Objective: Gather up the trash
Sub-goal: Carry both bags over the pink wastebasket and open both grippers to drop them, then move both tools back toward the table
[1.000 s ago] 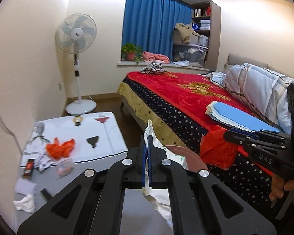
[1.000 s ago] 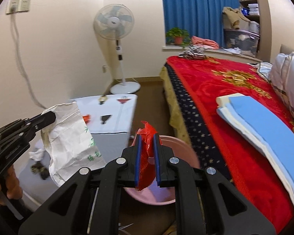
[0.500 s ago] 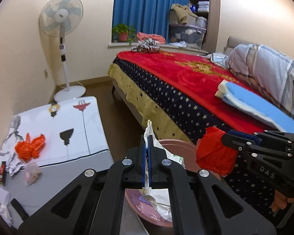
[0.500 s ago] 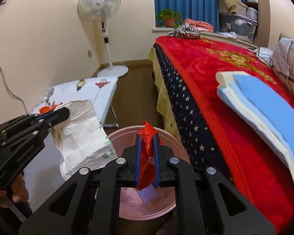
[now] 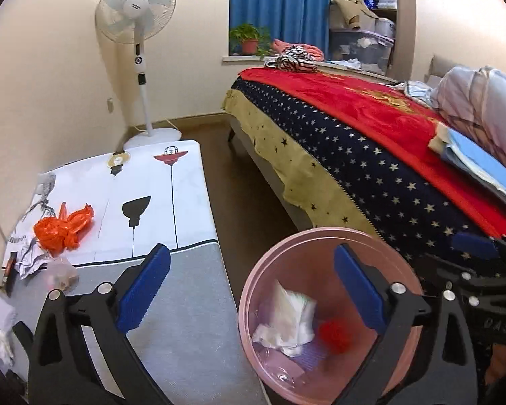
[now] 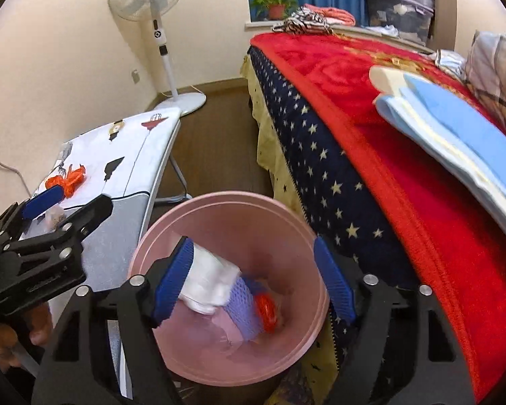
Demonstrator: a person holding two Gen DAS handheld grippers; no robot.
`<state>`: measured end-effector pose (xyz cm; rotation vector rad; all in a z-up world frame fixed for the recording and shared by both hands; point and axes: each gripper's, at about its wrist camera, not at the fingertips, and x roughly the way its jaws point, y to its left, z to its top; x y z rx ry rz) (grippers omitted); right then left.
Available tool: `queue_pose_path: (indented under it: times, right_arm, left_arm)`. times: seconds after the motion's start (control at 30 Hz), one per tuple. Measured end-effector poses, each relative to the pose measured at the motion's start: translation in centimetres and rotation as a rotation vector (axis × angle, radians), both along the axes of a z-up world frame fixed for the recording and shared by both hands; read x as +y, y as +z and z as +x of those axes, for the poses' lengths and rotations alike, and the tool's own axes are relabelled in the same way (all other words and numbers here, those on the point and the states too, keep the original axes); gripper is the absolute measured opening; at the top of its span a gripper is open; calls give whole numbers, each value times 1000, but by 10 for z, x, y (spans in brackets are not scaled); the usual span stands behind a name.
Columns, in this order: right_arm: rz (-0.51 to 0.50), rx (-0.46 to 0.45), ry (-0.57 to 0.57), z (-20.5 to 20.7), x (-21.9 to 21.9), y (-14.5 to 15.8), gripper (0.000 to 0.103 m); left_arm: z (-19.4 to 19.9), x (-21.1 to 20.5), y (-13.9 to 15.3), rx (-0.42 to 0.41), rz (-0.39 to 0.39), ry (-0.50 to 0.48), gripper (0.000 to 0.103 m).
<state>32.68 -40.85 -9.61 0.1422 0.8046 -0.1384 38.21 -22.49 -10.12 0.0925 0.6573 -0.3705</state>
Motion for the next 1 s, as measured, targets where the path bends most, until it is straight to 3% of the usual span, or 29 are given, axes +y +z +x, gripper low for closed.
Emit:
queue_pose_path:
  times: [0.17,0.33,0.43,0.57,0.73,1.0]
  right_arm:
    - [-23,-59,-1,-16,7,40,88]
    - [-12,-282,24,-79,39,118,97]
    - [-6,-348,52,-117,74,137,98]
    - [60,-345,120,-156,116,131,98]
    - [119,-307,159,-194,158,100,98]
    - [-26,-337,234,-238,211,62,98]
  left_arm:
    - [-22,22,32,-13,-12,17,95]
    - [-74,66,94,-119,-112,50,95]
    - [-116,103,121,-163,-107,88,95]
    - [-167,144,124,-200,-68,144,95]
    - [-223,193,106,-161,-27,205,95]
    - [-284,247,55,-143,-47,338,95]
